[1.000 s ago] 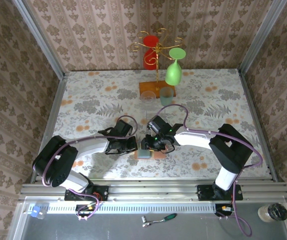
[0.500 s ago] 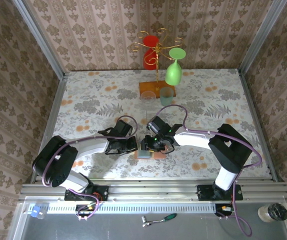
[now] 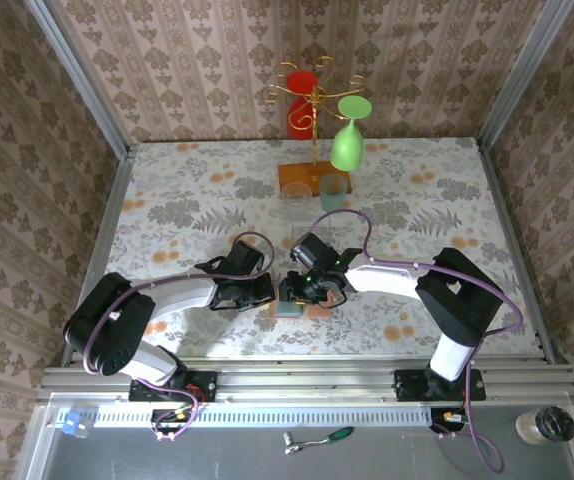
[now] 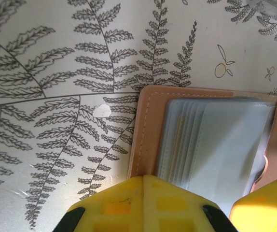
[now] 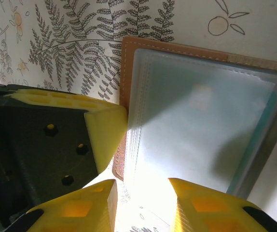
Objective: Take the credit cards out of the card holder
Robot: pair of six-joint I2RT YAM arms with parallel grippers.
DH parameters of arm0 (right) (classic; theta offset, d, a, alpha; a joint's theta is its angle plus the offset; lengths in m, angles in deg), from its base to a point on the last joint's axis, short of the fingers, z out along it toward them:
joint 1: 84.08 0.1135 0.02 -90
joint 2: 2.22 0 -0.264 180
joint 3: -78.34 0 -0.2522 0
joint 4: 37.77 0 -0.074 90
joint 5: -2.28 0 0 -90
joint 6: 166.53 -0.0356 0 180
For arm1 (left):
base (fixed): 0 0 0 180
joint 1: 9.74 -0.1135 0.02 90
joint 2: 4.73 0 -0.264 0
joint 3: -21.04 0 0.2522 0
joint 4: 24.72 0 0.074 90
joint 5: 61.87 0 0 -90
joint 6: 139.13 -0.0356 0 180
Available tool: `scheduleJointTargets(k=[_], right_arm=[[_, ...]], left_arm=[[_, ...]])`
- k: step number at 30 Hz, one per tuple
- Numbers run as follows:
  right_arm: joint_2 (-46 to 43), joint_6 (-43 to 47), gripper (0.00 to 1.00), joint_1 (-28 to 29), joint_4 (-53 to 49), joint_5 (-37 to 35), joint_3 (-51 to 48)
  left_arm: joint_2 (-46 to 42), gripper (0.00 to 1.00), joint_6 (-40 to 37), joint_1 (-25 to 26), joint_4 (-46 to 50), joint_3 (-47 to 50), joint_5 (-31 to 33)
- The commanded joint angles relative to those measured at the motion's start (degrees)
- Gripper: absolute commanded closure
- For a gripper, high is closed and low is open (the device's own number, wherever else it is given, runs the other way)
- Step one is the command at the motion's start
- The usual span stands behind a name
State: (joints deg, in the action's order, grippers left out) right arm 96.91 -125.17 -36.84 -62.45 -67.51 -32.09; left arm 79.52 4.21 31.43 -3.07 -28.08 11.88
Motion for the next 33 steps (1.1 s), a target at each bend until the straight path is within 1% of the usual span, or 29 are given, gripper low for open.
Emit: scheduleJointTargets(k=[1, 9, 17, 26, 33], right_arm=[[0.68, -0.49, 0.67, 0.62, -1.87, 0.74, 1.41], [-1.99, 0.82, 0.68, 2.60, -4.63, -0.23, 0.09], [-2.67, 4.08, 0.68, 3.48, -9.86, -2.49, 3.59], [-1.95, -1.64, 0.68, 3.40, -3.59, -3.76, 1.68], [-1.52, -1.46, 0.67, 3.07, -4.29, -4.90, 1.37]], left_arm=[[0.12, 0.95, 0.63, -0.21, 1.96, 1.16, 0.87], [-0.08, 0.95, 0.80, -0.07, 1.88, 1.34, 1.05], [-0.31, 0.95, 0.85, -0.01, 1.48, 1.80, 1.13], [-0.29, 0.95, 0.44, -0.02, 2.47, 1.78, 1.22], [-0.05, 0.95, 0.54, 0.01, 2.41, 1.69, 1.53]])
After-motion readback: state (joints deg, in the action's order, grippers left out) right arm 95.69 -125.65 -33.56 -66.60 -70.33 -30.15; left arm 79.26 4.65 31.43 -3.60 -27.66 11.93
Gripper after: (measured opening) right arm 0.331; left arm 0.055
